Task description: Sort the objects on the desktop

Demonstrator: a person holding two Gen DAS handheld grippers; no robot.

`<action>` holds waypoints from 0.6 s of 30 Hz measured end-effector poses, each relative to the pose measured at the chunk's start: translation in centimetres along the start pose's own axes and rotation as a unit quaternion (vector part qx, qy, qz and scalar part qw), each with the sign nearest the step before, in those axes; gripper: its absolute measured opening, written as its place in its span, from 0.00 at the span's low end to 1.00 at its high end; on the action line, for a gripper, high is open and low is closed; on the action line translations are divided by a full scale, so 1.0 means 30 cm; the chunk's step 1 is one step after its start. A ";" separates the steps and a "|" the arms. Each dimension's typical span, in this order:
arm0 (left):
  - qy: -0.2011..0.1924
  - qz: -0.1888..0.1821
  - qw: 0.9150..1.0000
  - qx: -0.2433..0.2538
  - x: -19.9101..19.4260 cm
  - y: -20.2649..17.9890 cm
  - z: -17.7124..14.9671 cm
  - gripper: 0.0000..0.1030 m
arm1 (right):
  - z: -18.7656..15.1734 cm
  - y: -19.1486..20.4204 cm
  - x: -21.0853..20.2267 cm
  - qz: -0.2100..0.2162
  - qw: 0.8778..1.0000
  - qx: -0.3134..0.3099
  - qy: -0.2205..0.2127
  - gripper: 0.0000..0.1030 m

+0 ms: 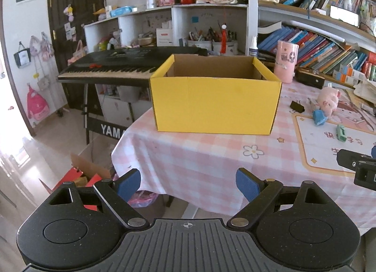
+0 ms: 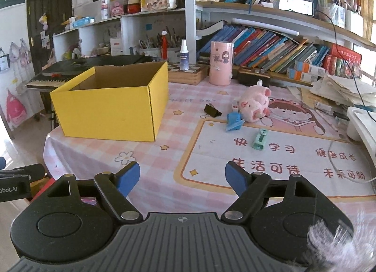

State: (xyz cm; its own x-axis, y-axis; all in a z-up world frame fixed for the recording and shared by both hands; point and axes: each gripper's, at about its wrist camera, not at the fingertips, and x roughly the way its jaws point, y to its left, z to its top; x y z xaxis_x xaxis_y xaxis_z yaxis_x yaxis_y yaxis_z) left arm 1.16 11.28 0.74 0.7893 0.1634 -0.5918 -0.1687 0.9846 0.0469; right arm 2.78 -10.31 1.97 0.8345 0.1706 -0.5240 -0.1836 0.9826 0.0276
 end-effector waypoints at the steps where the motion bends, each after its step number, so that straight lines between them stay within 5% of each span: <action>1: 0.000 -0.002 1.000 0.001 -0.001 -0.004 -0.001 0.88 | -0.001 -0.002 -0.002 -0.002 1.000 -0.001 0.000 0.77; 18: 0.003 -0.047 0.998 0.035 0.026 -0.111 0.018 0.88 | -0.042 -0.059 -0.030 -0.032 0.999 0.011 0.024 0.82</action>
State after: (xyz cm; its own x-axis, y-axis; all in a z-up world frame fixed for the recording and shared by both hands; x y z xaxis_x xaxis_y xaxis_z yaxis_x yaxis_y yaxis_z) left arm 2.67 8.16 0.54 0.7956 0.0709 -0.6016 -0.0528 0.9975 0.0476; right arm 1.70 -12.30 1.31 0.8186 0.1041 -0.5648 -0.1188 0.9929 0.0108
